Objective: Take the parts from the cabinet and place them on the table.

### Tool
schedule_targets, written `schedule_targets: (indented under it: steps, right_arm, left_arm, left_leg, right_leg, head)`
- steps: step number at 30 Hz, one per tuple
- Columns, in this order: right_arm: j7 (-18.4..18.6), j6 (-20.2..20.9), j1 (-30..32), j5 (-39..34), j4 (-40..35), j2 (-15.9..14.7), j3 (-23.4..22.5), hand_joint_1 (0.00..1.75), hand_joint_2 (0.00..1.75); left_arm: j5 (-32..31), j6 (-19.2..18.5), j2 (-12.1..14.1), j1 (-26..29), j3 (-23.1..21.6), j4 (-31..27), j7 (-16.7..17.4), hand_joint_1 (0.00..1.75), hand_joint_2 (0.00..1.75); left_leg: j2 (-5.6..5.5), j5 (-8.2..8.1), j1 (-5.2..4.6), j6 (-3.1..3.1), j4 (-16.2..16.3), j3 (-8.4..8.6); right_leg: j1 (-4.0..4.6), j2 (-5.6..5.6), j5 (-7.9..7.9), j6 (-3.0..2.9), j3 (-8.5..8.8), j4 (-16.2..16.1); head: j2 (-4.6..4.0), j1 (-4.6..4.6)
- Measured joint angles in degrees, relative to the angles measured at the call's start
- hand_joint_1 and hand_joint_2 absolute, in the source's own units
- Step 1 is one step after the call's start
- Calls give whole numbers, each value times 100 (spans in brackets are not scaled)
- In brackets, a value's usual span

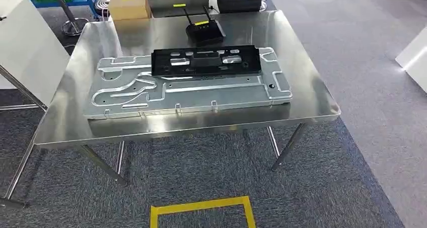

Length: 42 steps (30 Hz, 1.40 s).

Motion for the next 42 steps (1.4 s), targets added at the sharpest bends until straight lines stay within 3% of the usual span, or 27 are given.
schedule_targets:
  steps: [1, 2, 3, 5, 6, 7, 9, 11, 12, 13, 17, 20, 21, 22, 24, 26, 28, 31, 32, 33, 34, 36, 37, 38, 39, 41, 42]
  right_arm:
    - [4, 39, -3, 15, 46, 9, 17, 0, 0]
    - [6, 72, -36, 22, 90, 22, 33, 0, 0]
    - [4, 124, -49, 30, 116, 33, 68, 0, 0]
    - [-42, 175, -47, 57, 146, 33, 85, 0, 0]
    - [-90, 190, -49, 74, 170, 33, 96, 0, 0]
    - [-136, 192, -56, 90, 188, 33, 100, 0, 0]
    - [-206, 196, -63, 105, 203, 33, 100, 0, 0]
    - [-273, 199, -79, 135, 223, 28, 105, 0, 0]
    - [-293, 201, -85, 160, 227, 31, 120, 0, 0]
    - [-328, 201, -84, 173, 231, 28, 140, 0, 0]
    - [-435, 201, -56, 188, 271, -7, 149, 0, 0]
    - [-505, 175, -6, 194, 304, -11, 151, 0, 0]
    - [-542, 172, 0, 194, 308, -13, 151, 0, 0]
    - [-574, 172, 6, 196, 312, -15, 151, 0, 0]
    - [-601, 172, 16, 201, 321, -20, 151, 0, 0]
    - [-612, 168, 31, 216, 330, -39, 151, 0, 0]
    - [-586, 135, 20, 225, 334, -68, 151, 0, 0]
    - [-503, 76, 47, 282, 352, -94, 153, 0, 0]
    - [-457, 80, 67, 321, 373, -98, 157, 0, 0]
    - [-422, 96, 54, 343, 382, -98, 170, 0, 0]
    - [-398, 107, 51, 372, 382, -105, 188, 0, 0]
    - [-319, 144, 78, 420, 386, -105, 223, 0, 0]
    - [-304, 166, 79, 426, 391, -105, 232, 0, 0]
    - [-271, 190, 70, 430, 391, -105, 240, 0, 0]
    - [-267, 196, 60, 435, 391, -103, 245, 0, 0]
    - [-289, 207, 39, 459, 391, -92, 258, 0, 0]
    - [-339, 218, 22, 485, 391, -87, 271, 0, 0]
  left_arm:
    - [-15, 2, 0, 19, -2, 0, 0, 0, 0]
    - [-31, 2, -2, 17, -4, 0, 2, 0, 0]
    - [-52, 4, -18, 40, -7, 2, 15, 0, 0]
    - [-74, 15, -28, 40, -7, 2, 31, 0, 0]
    - [-74, 22, -28, 29, -9, 2, 53, 0, 0]
    - [-76, 26, -28, 26, -9, 2, 72, 0, 0]
    - [-79, 37, -28, 26, -9, 2, 105, 0, 0]
    - [-81, 59, -31, 11, -9, 2, 127, 0, 0]
    - [-83, 79, -26, -12, -9, 2, 136, 0, 0]
    - [-100, 98, -31, -30, -9, 2, 140, 0, 0]
    - [-199, 127, -105, 10, -42, 7, 149, 0, 0]
    - [-243, 100, -131, 28, -68, 7, 138, 0, 0]
    - [-271, 81, -142, 51, -81, 7, 129, 0, 0]
    - [-282, 72, -157, 65, -94, 7, 125, 0, 0]
    - [-315, 57, -188, 68, -101, 7, 118, 0, 0]
    - [-332, 29, -219, 73, -118, 9, 107, 0, 0]
    - [-374, 4, -238, 78, -149, 9, 103, 0, 0]
    - [-404, -2, -264, 86, -190, 15, 118, 0, 0]
    - [-406, 7, -267, 106, -197, 15, 127, 0, 0]
    - [-406, 28, -269, 113, -197, 17, 127, 0, 0]
    - [-400, 37, -280, 122, -197, 20, 125, 0, 0]
    - [-396, 65, -310, 125, -199, 26, 94, 0, 0]
    - [-396, 72, -317, 124, -199, 26, 79, 0, 0]
    - [-396, 79, -317, 124, -199, 28, 66, 0, 0]
    - [-398, 83, -317, 122, -199, 28, 55, 0, 0]
    - [-413, 92, -313, 101, -201, 28, 28, 0, 0]
    - [-415, 105, -306, 84, -201, 26, 13, 0, 0]
  left_leg:
    - [-4, 57, -11, -58, -15, -21]
    - [-19, -70, 33, -70, 62, -80]
    - [-19, -427, 27, -82, 275, -169]
    - [-19, -1149, 32, -97, 1114, -371]
    - [-19, -1337, 31, -105, 1535, -447]
    - [-19, -1339, 31, -105, 1794, -451]
    - [-19, -967, 29, -79, 1621, -129]
    - [-21, -726, 15, -3, 700, 579]
    - [-21, -904, -19, 44, 170, 964]
    - [-17, -994, -28, 59, -104, 1061]
    - [13, -789, -5, 220, -135, 902]
    - [15, -583, -19, 299, -129, 644]
    - [19, -518, -25, 295, -122, 550]
    - [25, -451, -25, 283, -107, 455]
    - [33, -337, -24, 258, -63, 279]
    - [28, -255, -22, 225, 2, 116]
    - [18, -176, -45, 161, 74, 25]
    - [26, -39, -27, 53, 36, 16]
    - [19, -5, -45, 8, 42, -8]
    - [-8, -194, -10, -7, 143, -79]
    - [-15, -573, -8, -23, 417, -178]
    - [-15, -1245, 6, -61, 1259, -372]
    - [-14, -1384, 8, -76, 1644, -432]
    - [-15, -1318, 8, -79, 1836, -403]
    - [-15, -1130, 7, -70, 1788, -272]
    - [-16, -710, 5, -22, 1004, 363]
    - [-16, -743, 3, 10, 518, 724]
  right_leg:
    - [-20, -7, 73, -61, -44, -32]
    - [-39, -50, 156, -112, -119, -47]
    - [-23, -34, 228, -177, -216, -43]
    - [13, -42, 355, -209, -382, -32]
    - [34, -47, 419, -216, -474, -17]
    - [49, -50, 474, -217, -571, 8]
    - [68, -50, 575, -204, -759, 70]
    - [84, -46, 663, -177, -921, 152]
    - [109, -45, 693, -151, -970, 194]
    - [109, -52, 734, -110, -993, 222]
    - [61, -52, 870, 28, -1041, 212]
    - [25, -25, -184, 110, -1304, 1087]
    - [21, -25, -435, 134, -1401, 1534]
    - [15, -25, -489, 152, -1444, 1877]
    - [-11, -26, -111, 166, -1202, 1838]
    - [-23, -26, 257, 145, -497, 913]
    - [18, -18, -70, 94, 117, -99]
    - [54, -17, 13, -17, 15, -51]
    - [6, -34, 98, -74, -38, -101]
    - [8, -63, 164, -124, -98, -101]
    - [7, -60, 227, -181, -184, -100]
    - [30, -69, 351, -190, -344, -94]
    - [41, -69, 415, -191, -436, -80]
    - [50, -69, 477, -187, -538, -53]
    - [52, -68, 529, -178, -635, -19]
    - [56, -63, 616, -144, -842, 76]
    - [55, -63, 653, -126, -895, 126]
  head:
    - [0, -4]
    - [0, 0]
    - [0, -2]
    - [0, -4]
    - [0, -2]
    - [0, -2]
    - [0, -2]
    - [0, -4]
    - [0, -4]
    - [0, -2]
    - [0, -2]
    - [0, -2]
    - [0, -2]
    - [0, -2]
    - [0, -2]
    - [0, -2]
    - [0, -2]
    - [0, -2]
    - [0, -2]
    - [0, -6]
    - [0, -4]
    - [0, -7]
    - [0, -4]
    - [0, -7]
    - [0, -7]
    - [0, -7]
    - [0, -7]
